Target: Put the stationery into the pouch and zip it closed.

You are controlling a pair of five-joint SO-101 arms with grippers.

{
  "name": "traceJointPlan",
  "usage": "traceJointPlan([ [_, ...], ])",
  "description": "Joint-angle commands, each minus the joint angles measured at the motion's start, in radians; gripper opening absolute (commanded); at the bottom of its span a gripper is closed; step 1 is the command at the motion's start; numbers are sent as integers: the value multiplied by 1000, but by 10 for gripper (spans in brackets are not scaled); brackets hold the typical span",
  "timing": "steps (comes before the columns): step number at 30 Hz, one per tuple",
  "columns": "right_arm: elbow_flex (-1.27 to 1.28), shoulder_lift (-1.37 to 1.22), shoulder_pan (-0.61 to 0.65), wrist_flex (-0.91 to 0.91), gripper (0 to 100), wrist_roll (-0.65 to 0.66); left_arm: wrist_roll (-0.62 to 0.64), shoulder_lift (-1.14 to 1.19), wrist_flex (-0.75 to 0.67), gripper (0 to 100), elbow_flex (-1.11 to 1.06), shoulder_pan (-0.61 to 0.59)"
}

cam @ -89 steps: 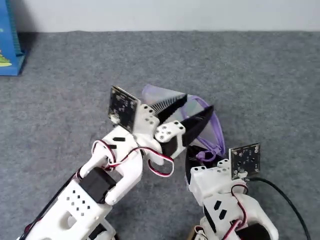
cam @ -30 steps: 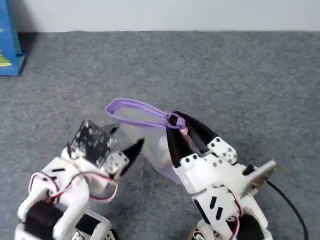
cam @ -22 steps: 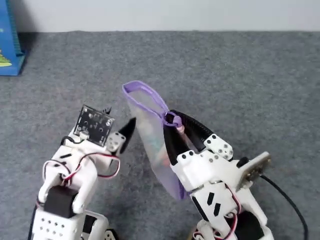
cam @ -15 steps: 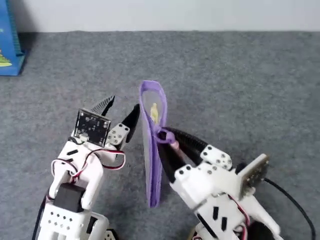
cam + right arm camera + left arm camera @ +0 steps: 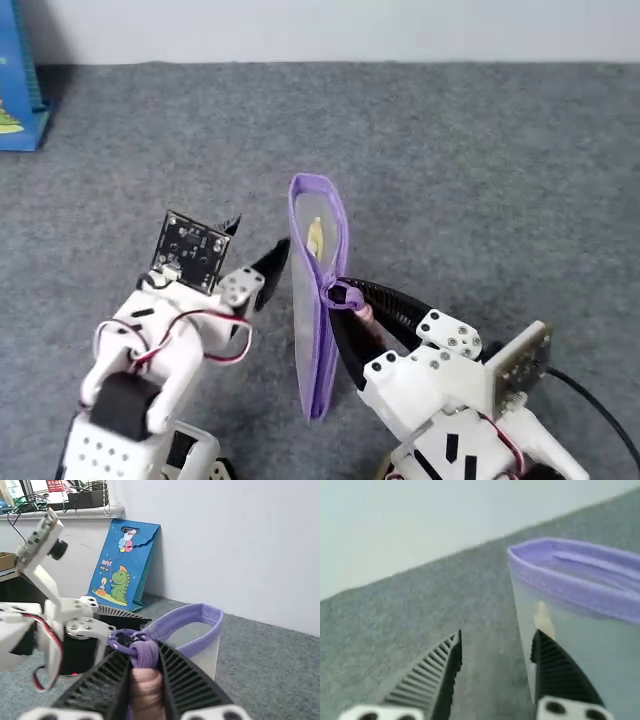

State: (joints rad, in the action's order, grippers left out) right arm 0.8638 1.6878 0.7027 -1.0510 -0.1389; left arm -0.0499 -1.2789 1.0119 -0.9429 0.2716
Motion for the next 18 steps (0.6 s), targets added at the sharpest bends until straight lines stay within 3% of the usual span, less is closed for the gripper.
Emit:
traceJointPlan([
  [1,-17,-21,7,-1,7,8,-20,-17,193,295,176,0],
  [5,-17,-19,5,-1,7,6,-20,-15,341,315,298,20],
  [10,-12,-13,5,-2,7,3,-17,-15,486,315,377,218],
  [13,-11,-12,5,-8,7,-17,-12,-15,506,314,392,293],
  [18,0,-10,5,-10,7,-86,41,-15,493,314,390,310],
])
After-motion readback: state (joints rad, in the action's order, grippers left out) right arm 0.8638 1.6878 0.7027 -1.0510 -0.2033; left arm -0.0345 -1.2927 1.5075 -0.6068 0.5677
